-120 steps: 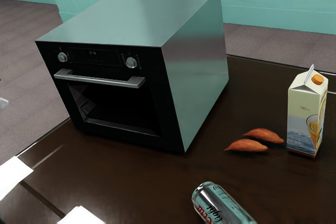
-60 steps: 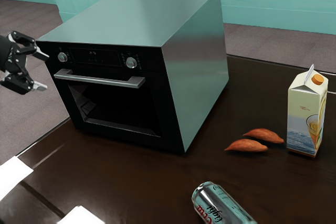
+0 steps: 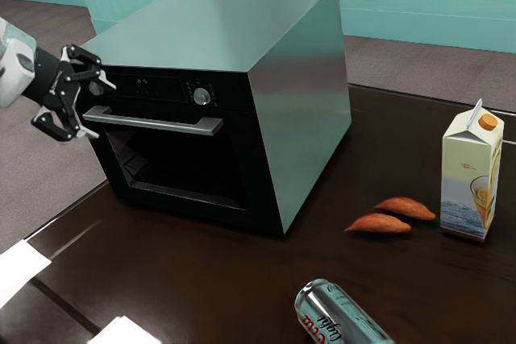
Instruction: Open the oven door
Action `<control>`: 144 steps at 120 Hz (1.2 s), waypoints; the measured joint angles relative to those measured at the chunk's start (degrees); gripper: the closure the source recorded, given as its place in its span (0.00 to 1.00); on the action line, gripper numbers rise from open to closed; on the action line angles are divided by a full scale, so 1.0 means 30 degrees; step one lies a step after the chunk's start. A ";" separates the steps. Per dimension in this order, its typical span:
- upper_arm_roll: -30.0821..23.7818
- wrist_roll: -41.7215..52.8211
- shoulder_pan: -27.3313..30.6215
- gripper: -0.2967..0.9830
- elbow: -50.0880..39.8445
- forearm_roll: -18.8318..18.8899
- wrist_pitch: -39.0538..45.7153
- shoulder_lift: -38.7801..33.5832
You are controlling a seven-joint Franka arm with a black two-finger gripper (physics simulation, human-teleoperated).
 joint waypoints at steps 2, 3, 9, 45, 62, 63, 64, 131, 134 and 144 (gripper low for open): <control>-0.0003 0.0091 0.0000 0.23 0.0020 0.0029 0.0001 0.0008; -0.0004 0.0136 0.0000 0.23 0.0028 0.0042 0.0001 0.0011; -0.0008 0.0392 0.0000 0.23 -0.0018 0.0100 0.0004 0.0022; -0.0055 0.1550 -0.0001 0.23 -0.0486 0.0527 0.0092 0.0586; -0.0427 0.1909 -0.0004 0.23 -0.0402 0.0582 0.0165 0.0911; -0.0434 0.1927 -0.0005 0.23 -0.0401 0.0584 0.0169 0.0927; -0.0441 0.1944 -0.0005 0.23 -0.0400 0.0586 0.0172 0.0942; -0.0970 0.2672 -0.0008 0.23 -0.1092 0.0609 0.0225 0.1268; -0.0971 0.2690 -0.0008 0.23 -0.1160 0.0609 0.0211 0.1258; -0.0768 0.2750 0.0000 0.23 -0.2040 0.0608 0.0067 0.0298</control>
